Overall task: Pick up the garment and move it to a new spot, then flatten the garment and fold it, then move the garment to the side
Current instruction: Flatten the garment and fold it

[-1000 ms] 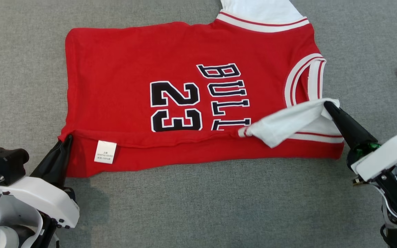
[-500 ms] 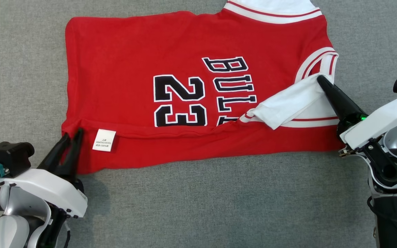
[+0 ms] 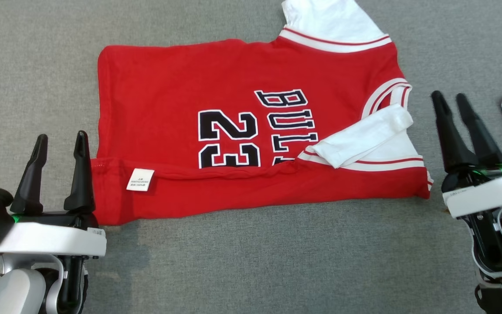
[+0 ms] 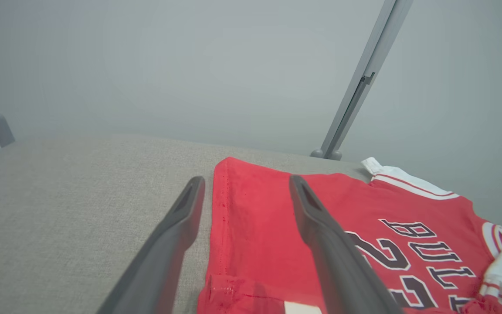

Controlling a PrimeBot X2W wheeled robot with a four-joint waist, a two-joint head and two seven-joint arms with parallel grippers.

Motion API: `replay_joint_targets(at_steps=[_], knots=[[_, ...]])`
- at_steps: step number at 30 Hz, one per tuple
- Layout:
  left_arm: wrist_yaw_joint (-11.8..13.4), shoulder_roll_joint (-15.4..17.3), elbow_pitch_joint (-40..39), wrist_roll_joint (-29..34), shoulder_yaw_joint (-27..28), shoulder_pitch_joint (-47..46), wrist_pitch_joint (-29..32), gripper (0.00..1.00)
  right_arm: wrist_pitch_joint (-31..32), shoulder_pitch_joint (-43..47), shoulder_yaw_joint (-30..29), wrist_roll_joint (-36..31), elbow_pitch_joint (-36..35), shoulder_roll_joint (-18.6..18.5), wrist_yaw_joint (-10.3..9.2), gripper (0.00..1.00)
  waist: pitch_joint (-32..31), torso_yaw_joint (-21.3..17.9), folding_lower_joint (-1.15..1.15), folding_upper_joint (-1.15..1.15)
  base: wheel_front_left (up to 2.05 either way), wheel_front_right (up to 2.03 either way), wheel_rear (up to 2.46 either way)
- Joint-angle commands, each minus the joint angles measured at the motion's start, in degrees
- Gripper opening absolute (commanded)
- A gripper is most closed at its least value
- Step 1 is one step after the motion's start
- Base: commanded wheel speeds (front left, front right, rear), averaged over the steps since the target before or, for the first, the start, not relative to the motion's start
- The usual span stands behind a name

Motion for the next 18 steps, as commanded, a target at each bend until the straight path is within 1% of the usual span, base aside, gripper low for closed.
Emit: replay_joint_targets(at_steps=[1, 3, 5, 7, 8, 9, 10, 11, 13, 18], knots=[[0.27, -0.03, 0.2, 0.72, 0.23, -0.83, -0.9, 1.0, -1.43, 0.69, 0.18, -0.93, -0.64, -0.54, 0.0, 1.0, -0.78, -0.19, 0.0, 0.0, 0.0, 0.0, 0.0], [0.95, -0.34, 0.55, 2.33, 0.61, -0.95, -2.79, 1.0, -5.11, 1.97, 0.56, -4.84, -1.82, -1.69, 0.0, 1.0, -1.76, -0.42, 0.0, 0.0, 0.0, 0.0, 0.0], [1.41, -0.73, 0.88, 4.12, 0.65, -1.29, -3.95, 1.0, -7.52, 3.11, 1.07, -7.59, -2.45, -1.95, 0.0, 1.0, -2.64, -0.51, 0.0, 0.0, 0.0, 0.0, 0.0], [1.56, -0.76, 1.13, 6.12, 0.45, -1.3, -4.65, 1.0, -9.65, 4.03, 0.93, -11.95, -2.83, -3.01, 0.0, 1.0, -3.39, -0.67, 0.0, 0.0, 0.0, 0.0, 0.0], [1.63, -0.82, 1.3, 7.02, 0.36, -1.17, -4.9, 1.0, -10.47, 4.68, 0.97, -12.91, -2.79, -2.34, 0.0, 1.0, -3.78, -0.74, 0.0, 0.0, 0.0, 0.0, 0.0], [1.56, -0.84, 1.48, 7.86, 0.27, -0.96, -5.16, 1.0, -11.41, 5.13, 0.87, -15.36, -2.94, -2.67, 0.0, 1.0, -4.14, -0.83, 0.0, 0.0, 0.0, 0.0, 0.0], [1.27, -0.71, 1.67, 8.83, 0.12, -0.81, -5.27, 1.0, -11.73, 5.73, 0.81, -16.8, -2.62, -2.88, 0.0, 1.0, -4.42, -0.86, 0.0, 0.0, 0.0, 0.0, 0.0], [0.94, -0.7, 1.97, 9.45, 0.02, -0.63, -5.35, 1.0, -11.62, 6.5, 0.95, -17.36, -1.97, -2.24, 0.0, 1.0, -4.72, -0.89, 0.0, 0.0, 0.0, 0.0, 0.0], [0.03, -0.94, 2.68, 9.97, 0.24, -0.48, -5.54, 1.0, -12.61, 7.04, 0.62, -20.49, -1.48, -2.58, 0.0, 1.0, -5.09, -0.89, 0.0, 0.0, 0.0, 0.0, 0.0], [-2.65, -0.93, 5.8, 10.49, 0.98, 0.5, -5.62, 1.0, -13.81, 8.16, 1.0, -23.08, 0.72, -1.42, 0.0, 1.0, -5.72, -1.04, 0.0, 0.0, 0.0, 0.0, 0.0]])
